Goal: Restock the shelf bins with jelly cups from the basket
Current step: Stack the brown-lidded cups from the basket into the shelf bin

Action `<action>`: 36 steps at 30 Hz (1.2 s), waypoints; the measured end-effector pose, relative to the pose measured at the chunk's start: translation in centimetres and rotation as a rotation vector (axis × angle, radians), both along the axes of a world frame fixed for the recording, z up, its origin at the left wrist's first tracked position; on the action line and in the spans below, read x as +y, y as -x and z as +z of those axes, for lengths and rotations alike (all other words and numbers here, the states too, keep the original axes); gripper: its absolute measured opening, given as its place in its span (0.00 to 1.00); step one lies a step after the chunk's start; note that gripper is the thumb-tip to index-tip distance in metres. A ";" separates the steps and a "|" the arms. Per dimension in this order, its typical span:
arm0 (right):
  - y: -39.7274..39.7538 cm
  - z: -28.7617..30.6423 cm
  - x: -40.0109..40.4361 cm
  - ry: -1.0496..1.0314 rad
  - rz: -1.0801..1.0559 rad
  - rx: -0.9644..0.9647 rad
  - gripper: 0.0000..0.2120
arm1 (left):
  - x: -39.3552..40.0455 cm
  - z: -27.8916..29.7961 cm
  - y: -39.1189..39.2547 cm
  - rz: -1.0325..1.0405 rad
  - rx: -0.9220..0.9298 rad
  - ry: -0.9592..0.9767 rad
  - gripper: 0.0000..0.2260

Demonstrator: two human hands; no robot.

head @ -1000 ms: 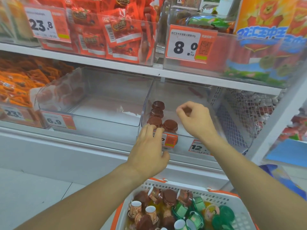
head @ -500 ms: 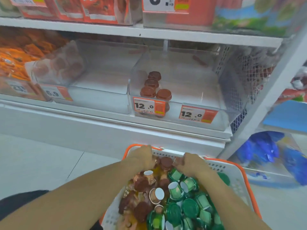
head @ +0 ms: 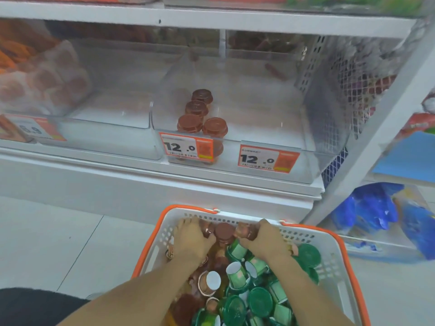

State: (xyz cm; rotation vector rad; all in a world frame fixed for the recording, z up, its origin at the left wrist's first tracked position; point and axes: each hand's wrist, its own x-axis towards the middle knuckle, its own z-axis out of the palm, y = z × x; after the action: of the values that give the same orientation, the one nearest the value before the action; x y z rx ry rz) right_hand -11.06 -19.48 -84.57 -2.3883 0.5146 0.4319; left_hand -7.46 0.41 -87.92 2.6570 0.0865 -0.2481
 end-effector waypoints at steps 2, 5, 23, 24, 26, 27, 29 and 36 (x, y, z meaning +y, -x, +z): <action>-0.2 0.2 -0.1 0.012 0.002 -0.012 0.20 | 0.4 0.6 0.1 0.021 -0.019 0.031 0.11; -0.2 0.8 0.0 0.027 0.004 -0.033 0.22 | 0.3 3.0 -0.3 0.043 -0.001 0.129 0.09; 0.4 16.7 -1.4 -0.864 0.263 -0.085 0.25 | 3.9 23.6 1.4 -0.099 0.760 0.942 0.23; 0.4 17.3 -1.6 -0.910 0.268 -0.138 0.27 | 4.0 23.7 1.5 -0.145 0.751 0.905 0.25; 0.4 18.2 -1.7 -0.971 0.275 -0.237 0.30 | 3.8 23.9 1.8 -0.189 0.742 0.871 0.26; 0.4 18.6 -1.6 -0.993 0.284 -0.278 0.31 | 3.6 24.0 2.1 -0.176 0.740 0.891 0.26; 0.4 19.3 -1.2 -1.005 0.290 -0.345 0.31 | 3.0 24.2 2.7 -0.157 0.752 0.971 0.28; 0.4 22.7 0.3 -0.810 0.300 -0.466 0.32 | 2.4 24.4 3.0 -0.127 0.679 1.233 0.26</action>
State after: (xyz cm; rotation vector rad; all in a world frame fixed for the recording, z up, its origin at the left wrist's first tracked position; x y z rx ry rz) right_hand -11.50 -19.18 -61.92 -1.6794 -0.2145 0.1456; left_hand -10.43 2.78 -63.52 1.2809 -0.0244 -0.8916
